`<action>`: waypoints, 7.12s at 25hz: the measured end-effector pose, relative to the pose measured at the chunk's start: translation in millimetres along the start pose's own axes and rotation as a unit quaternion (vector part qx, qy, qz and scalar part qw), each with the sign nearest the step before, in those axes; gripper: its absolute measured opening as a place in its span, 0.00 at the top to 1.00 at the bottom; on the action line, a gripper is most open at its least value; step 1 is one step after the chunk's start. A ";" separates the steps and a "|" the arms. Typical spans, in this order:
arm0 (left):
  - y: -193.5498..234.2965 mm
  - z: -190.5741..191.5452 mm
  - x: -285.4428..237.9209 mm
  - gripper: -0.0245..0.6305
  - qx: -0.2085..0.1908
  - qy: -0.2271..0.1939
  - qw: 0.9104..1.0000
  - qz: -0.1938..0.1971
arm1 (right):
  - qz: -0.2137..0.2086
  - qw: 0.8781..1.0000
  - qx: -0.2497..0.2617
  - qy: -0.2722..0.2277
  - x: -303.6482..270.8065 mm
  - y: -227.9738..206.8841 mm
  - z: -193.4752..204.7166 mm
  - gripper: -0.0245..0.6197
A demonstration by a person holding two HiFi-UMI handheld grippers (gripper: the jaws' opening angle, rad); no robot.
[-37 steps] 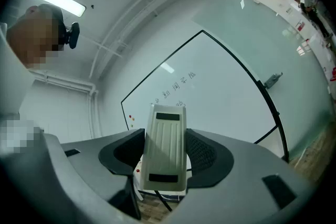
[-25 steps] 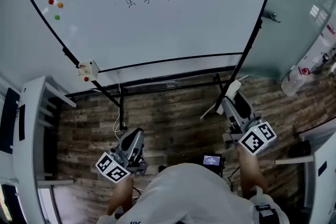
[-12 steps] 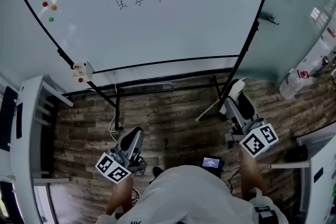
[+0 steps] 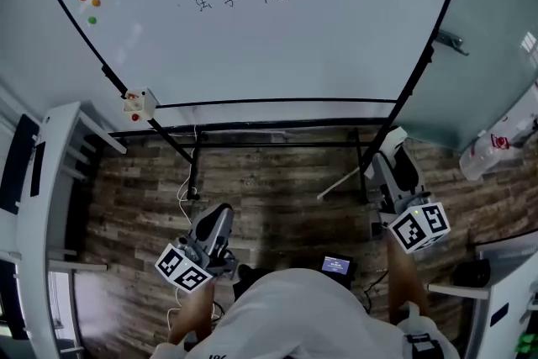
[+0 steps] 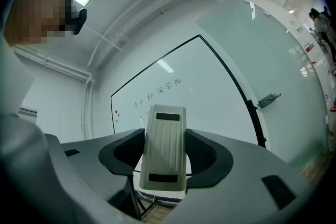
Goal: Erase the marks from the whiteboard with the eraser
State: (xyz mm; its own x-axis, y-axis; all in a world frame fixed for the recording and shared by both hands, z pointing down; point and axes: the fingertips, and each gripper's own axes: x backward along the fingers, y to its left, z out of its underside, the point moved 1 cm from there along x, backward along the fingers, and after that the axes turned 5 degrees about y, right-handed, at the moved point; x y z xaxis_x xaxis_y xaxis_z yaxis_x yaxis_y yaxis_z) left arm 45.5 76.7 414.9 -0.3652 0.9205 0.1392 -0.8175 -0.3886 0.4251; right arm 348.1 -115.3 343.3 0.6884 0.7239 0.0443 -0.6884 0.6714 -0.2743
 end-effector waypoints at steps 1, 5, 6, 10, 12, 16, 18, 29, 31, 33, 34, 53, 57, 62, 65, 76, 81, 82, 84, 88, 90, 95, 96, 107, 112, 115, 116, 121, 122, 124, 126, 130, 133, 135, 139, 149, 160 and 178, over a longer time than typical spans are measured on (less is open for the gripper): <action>2.5 -0.4 -0.1 0.94 0.000 0.000 1.000 -0.008 | 0.001 1.000 -0.002 -0.001 -3.5 -4.6 -0.7 0.56; 19.5 -6.2 -1.4 0.94 0.006 -0.003 0.999 -0.034 | 0.007 1.000 0.002 0.003 -22.7 -16.4 -1.9 0.56; 24.2 -8.8 -2.0 0.94 0.005 -0.004 0.999 -0.038 | 0.007 1.000 0.005 0.005 -27.7 -16.7 -2.1 0.56; 48.9 -23.9 -11.5 0.94 -0.001 -0.011 0.999 -0.041 | 0.012 1.000 0.025 0.003 -50.3 -13.7 -6.5 0.56; 63.3 -31.2 -18.8 0.94 -0.003 -0.011 0.999 -0.034 | 0.017 0.999 0.034 -0.002 -63.5 -10.9 -9.3 0.56; 96.0 -49.8 -31.9 0.94 -0.006 -0.004 1.000 -0.015 | 0.036 0.998 0.040 -0.012 -92.9 -2.2 -14.7 0.56; 115.6 -63.2 -37.6 0.94 -0.008 -0.002 1.000 -0.006 | 0.046 0.998 0.046 -0.018 -110.4 5.1 -19.3 0.56; 212.7 -117.6 -54.8 0.94 -0.030 0.029 0.999 0.032 | 0.144 0.985 0.073 -0.053 -185.8 13.8 -42.0 0.56; 225.6 -121.4 -56.8 0.94 -0.028 0.034 0.998 0.041 | 0.164 0.982 0.077 -0.058 -194.0 10.3 -47.3 0.56; 236.2 -123.0 -60.8 0.94 -0.026 0.039 0.998 0.052 | 0.181 0.978 0.085 -0.059 -200.6 6.2 -53.0 0.56; 240.6 -123.6 -63.7 0.94 -0.025 0.041 0.997 0.056 | 0.188 0.976 0.089 -0.059 -203.5 3.8 -56.2 0.56; 217.5 -125.6 -156.4 0.94 -0.046 0.022 0.997 0.060 | 0.196 0.964 0.170 -0.063 -243.0 -71.4 -160.0 0.56; 216.5 -132.6 -166.9 0.94 -0.052 0.014 0.997 0.055 | 0.199 0.958 0.194 -0.072 -258.7 -77.8 -192.5 0.56; 214.3 -137.2 -173.9 0.93 -0.058 0.009 0.997 0.053 | 0.215 0.949 0.216 -0.078 -277.3 -86.5 -228.0 0.56; 213.2 -135.1 -175.4 0.93 -0.056 0.011 0.997 0.054 | 0.231 0.944 0.223 -0.078 -285.7 -92.8 -245.5 0.56; 212.2 -134.3 -171.3 0.93 -0.056 0.013 0.997 0.049 | 0.246 0.938 0.235 -0.074 -309.0 -109.1 -272.0 0.56; 214.1 -135.4 -168.9 0.93 -0.057 0.014 0.997 0.046 | 0.253 0.938 0.228 -0.068 -318.7 -118.2 -272.9 0.56; 215.0 -135.6 -168.2 0.93 -0.056 0.014 0.997 0.045 | 0.254 0.938 0.228 -0.067 -319.5 -119.3 -272.1 0.56; 217.2 -136.2 -166.7 0.93 -0.056 0.014 0.997 0.043 | 0.254 0.937 0.228 -0.069 -320.3 -120.4 -271.3 0.56; 221.8 -136.8 -165.9 0.93 -0.056 0.015 0.998 0.040 | 0.254 0.936 0.230 -0.074 -321.2 -120.5 -272.0 0.56; 223.7 -135.9 -166.3 0.93 -0.055 0.017 0.998 0.040 | 0.256 0.935 0.231 -0.077 -321.4 -120.5 -271.9 0.56; 225.9 -133.4 -169.0 0.93 -0.052 0.018 0.998 0.044 | 0.267 0.933 0.229 -0.079 -323.0 -120.0 -272.4 0.56; 226.5 -133.1 -169.5 0.93 -0.051 0.018 0.998 0.045 | 0.271 0.932 0.228 -0.079 -323.4 -119.8 -272.5 0.56; 231.4 -131.2 -166.1 0.93 -0.038 0.026 0.997 0.057 | 0.306 0.927 0.208 -0.063 -323.4 -114.7 -273.1 0.56; 237.9 -130.3 -163.7 0.93 -0.036 0.027 0.998 0.051 | 0.310 0.928 0.198 -0.061 -325.4 -117.3 -270.8 0.56; 239.3 -128.6 -166.8 0.93 -0.036 0.027 0.998 0.045 | 0.304 0.930 0.198 -0.064 -325.3 -120.2 -270.4 0.56; 238.9 -127.3 -168.9 0.93 -0.036 0.028 0.998 0.043 | 0.302 0.930 0.198 -0.066 -325.1 -120.9 -270.2 0.56; 222.3 -117.5 -184.1 0.94 -0.035 0.027 0.998 0.035 | 0.284 0.934 0.203 -0.073 -326.7 -119.0 -270.4 0.56; 217.8 -115.0 -187.5 0.93 -0.035 0.027 0.998 0.034 | 0.280 0.935 0.206 -0.074 -326.7 -118.2 -270.7 0.56; 210.1 -110.1 -192.7 0.93 -0.034 0.026 0.999 0.033 | 0.277 0.935 0.209 -0.074 -326.1 -117.5 -271.4 0.56; 205.1 -106.3 -194.3 0.93 -0.034 0.026 0.999 0.034 | 0.282 0.934 0.207 -0.072 -324.9 -119.2 -271.7 0.56; 211.3 -104.2 -185.5 0.93 -0.032 0.030 0.998 0.034 | 0.288 0.933 0.201 -0.073 -325.9 -120.1 -270.3 0.56; 224.0 -109.2 -176.5 0.93 -0.035 0.038 0.998 0.036 | 0.302 0.930 0.193 -0.081 -324.8 -120.5 -270.3 0.56; 233.9 -115.3 -169.9 0.93 -0.037 0.041 0.998 0.036 | 0.310 0.928 0.187 -0.085 -325.1 -118.2 -269.9 0.56; 241.6 -129.0 -156.5 0.93 -0.040 0.037 0.998 0.035 | 0.320 0.927 0.174 -0.090 -321.3 -108.2 -272.8 0.56; 249.4 -123.0 -158.2 0.93 -0.027 0.046 0.998 0.041 | 0.323 0.926 0.169 -0.098 -320.4 -99.2 -273.8 0.56; 234.5 -121.1 -164.1 0.93 -0.026 0.050 0.997 0.060 | 0.316 0.929 0.172 -0.090 -320.1 -89.6 -271.2 0.56; 266.8 -129.9 -158.0 0.93 -0.013 0.046 0.996 0.071 | 0.310 0.930 0.178 -0.090 -356.6 -44.6 -260.1 0.56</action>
State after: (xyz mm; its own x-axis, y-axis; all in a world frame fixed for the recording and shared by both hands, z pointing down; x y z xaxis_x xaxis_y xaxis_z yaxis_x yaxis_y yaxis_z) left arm -172.8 -177.8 390.1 -0.5165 0.8488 0.1128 -0.7658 -0.5168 0.3827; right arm 192.7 -444.6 89.8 0.1069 0.9825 0.1523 -0.9941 0.1029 0.0339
